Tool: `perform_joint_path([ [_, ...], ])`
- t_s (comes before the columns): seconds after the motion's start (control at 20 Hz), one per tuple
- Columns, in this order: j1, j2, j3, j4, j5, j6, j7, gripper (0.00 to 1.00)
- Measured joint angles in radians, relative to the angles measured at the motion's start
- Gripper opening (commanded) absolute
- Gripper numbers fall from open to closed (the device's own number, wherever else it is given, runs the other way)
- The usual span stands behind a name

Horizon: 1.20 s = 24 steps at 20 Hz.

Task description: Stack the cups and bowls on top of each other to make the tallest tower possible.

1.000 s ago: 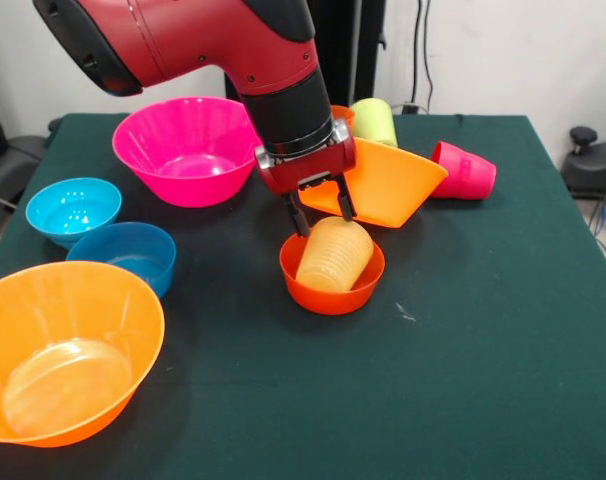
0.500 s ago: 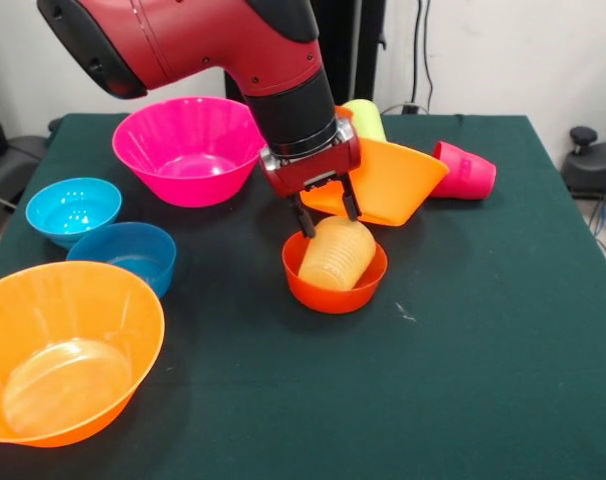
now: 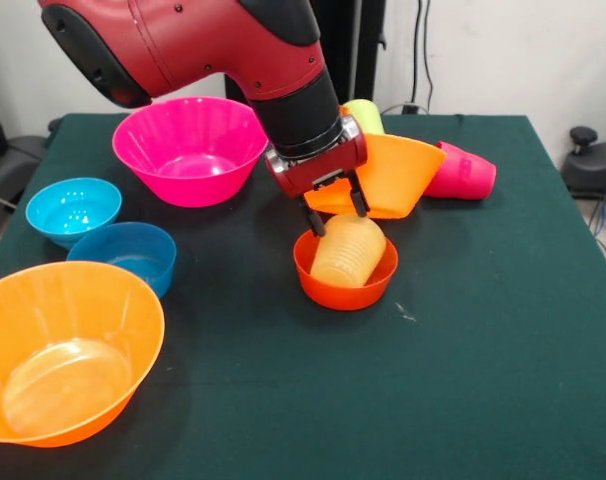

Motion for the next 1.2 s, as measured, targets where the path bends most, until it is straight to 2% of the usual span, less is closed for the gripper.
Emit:
perform_joint_path([
  [0.7, -0.007, 0.041, 0.029, 0.000, 0.039, 0.076, -0.089, 1.00],
  [1.05, -0.006, 0.048, 0.030, 0.000, 0.033, 0.077, -0.089, 1.00],
  [1.2, 0.005, 0.013, 0.020, 0.001, -0.002, 0.064, -0.089, 1.00],
])
